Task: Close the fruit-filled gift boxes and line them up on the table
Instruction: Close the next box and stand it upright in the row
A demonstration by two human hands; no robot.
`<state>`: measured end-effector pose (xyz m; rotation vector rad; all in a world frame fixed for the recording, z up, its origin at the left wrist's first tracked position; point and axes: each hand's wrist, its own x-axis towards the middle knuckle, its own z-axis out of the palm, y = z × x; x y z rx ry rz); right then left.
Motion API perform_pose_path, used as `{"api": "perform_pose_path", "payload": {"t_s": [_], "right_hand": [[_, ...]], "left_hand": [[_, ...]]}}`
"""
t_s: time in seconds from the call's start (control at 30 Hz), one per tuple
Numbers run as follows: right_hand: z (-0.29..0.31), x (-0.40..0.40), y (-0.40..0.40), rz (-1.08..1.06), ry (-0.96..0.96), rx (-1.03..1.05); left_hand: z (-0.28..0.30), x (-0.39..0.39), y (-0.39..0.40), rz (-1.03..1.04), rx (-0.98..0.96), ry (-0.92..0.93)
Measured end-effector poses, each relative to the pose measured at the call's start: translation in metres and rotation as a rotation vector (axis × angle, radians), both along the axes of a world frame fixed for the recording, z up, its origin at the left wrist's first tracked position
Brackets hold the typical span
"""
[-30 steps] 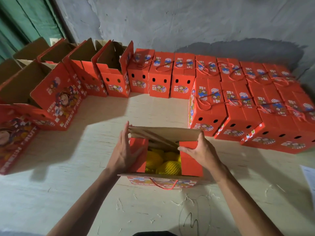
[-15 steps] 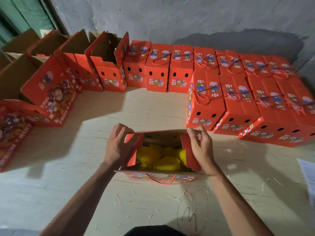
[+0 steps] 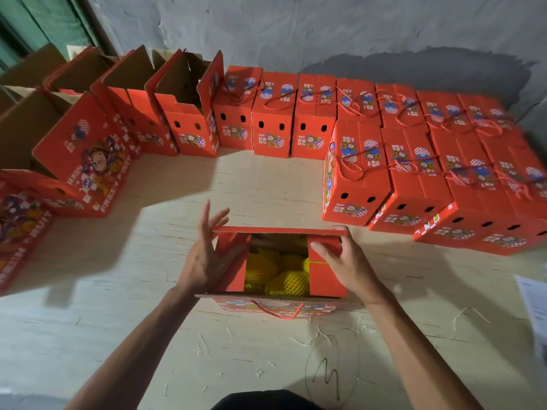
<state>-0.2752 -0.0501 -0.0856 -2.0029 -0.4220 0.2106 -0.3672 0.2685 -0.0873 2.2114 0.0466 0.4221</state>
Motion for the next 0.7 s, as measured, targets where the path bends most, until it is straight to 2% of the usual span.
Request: {"api": "perform_pose_path", "payload": {"t_s": [0.13,0.3,0.47,0.6,0.7], "right_hand": [[0.004,-0.005,0.004,-0.096,-0.086,-0.062],[0.006,-0.012,0.005,-0.227,-0.462,-0.128],[0.003,-0.012,-0.002,-0.132,-0.644,-0.212],[0.010,0.002,-0.006,-0.045,-0.834,-0.291],[0.023,0.010,-0.004,0.040,-0.870,-0.276]], "left_hand": [[0.001,-0.002,0.001,-0.035,-0.026,0.029],[0.005,-0.005,0.000,-0.075,-0.048,0.071],[0.004,-0.013,0.007,-0.125,-0.134,0.155],[-0.009,-0.023,0.011,-0.113,-0.323,0.302],[-0.011,-0.024,0.011,-0.110,-0.405,0.362]]}}
